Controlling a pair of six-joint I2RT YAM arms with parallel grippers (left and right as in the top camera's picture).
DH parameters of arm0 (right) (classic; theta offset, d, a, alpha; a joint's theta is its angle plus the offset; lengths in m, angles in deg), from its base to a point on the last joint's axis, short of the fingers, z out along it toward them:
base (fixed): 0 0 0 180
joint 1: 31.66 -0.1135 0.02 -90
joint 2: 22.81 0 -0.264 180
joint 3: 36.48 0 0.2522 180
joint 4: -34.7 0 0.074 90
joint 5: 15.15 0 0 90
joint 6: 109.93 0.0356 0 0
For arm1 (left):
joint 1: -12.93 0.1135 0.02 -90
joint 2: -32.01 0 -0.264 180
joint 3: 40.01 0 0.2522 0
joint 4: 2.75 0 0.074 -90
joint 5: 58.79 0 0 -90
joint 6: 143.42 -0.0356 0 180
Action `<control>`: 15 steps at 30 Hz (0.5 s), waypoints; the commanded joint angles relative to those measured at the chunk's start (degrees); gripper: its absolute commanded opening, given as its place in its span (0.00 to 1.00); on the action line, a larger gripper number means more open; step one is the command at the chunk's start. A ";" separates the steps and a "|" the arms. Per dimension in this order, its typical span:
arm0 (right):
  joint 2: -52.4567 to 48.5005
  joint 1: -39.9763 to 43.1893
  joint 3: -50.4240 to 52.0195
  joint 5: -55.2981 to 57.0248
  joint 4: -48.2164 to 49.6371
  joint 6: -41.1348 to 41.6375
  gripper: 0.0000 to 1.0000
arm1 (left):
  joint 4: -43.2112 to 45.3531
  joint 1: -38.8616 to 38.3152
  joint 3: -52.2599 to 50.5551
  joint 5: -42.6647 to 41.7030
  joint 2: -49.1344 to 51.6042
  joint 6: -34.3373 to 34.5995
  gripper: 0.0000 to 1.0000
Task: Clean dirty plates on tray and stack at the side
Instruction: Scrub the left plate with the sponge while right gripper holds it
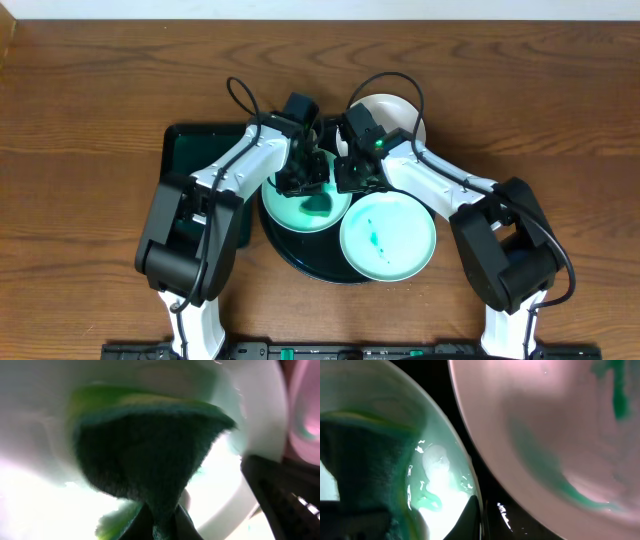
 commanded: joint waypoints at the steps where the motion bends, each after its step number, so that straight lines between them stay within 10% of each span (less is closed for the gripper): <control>1: -1.55 -0.50 -0.61 -1.18 -0.39 0.44 0.01 | -4.42 2.21 -1.36 24.70 2.78 6.12 0.07; 9: -1.55 -0.50 -0.61 -1.18 -0.26 0.46 0.01 | -10.60 2.16 -1.05 33.62 2.58 7.32 0.07; 15: -1.55 -0.50 -0.61 -1.18 -0.26 0.46 0.01 | -11.13 1.86 -1.05 14.99 2.58 -2.84 0.07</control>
